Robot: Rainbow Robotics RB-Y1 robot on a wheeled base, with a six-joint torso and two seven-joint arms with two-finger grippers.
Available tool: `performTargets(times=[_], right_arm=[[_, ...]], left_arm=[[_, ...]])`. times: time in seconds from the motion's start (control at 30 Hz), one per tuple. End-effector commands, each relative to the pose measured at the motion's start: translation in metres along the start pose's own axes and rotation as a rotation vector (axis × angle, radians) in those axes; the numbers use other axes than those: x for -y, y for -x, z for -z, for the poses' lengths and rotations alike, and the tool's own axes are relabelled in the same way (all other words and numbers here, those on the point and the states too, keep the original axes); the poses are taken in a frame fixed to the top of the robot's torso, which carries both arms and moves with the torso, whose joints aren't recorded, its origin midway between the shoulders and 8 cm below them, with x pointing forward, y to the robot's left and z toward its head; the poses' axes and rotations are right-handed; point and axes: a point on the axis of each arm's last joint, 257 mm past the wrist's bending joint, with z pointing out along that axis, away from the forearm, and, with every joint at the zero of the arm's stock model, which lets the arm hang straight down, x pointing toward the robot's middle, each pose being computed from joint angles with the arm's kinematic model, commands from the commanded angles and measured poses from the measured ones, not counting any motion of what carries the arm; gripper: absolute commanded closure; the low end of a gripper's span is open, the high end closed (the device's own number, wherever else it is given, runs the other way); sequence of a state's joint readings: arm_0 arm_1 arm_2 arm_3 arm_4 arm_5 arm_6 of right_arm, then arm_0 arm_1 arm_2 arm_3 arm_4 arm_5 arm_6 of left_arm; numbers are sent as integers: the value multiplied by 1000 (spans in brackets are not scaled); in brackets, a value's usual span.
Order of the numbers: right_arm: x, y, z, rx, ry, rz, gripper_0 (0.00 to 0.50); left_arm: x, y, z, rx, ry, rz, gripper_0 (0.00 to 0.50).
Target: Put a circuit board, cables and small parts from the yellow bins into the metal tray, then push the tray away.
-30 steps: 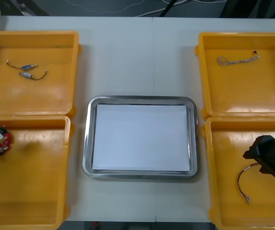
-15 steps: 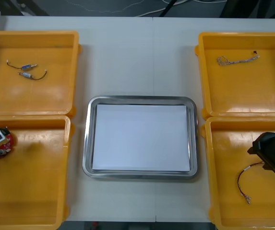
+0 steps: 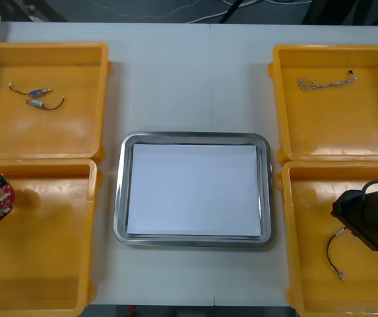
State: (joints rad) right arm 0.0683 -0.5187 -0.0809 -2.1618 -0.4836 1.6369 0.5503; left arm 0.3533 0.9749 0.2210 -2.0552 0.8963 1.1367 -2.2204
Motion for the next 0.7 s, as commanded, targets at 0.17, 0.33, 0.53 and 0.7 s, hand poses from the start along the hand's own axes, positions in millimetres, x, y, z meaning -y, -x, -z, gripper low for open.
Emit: performTargets(times=[0.17,0.33,0.53,0.7], right_arm=[[6,-17,-16,-29,-9,-66,0],[10,-15,-22,-22,-19,-61,0],[12,-17,-28,-33,-22,-57,0],[11,-21,-32,-40,-22,-50,0]], left_arm=[[12,-9,40,-17,-64,70,500],[9,4,50,-30,-65,137,500],[3,19,59,-56,-79,226,500],[-5,32,71,-84,-85,288,500]])
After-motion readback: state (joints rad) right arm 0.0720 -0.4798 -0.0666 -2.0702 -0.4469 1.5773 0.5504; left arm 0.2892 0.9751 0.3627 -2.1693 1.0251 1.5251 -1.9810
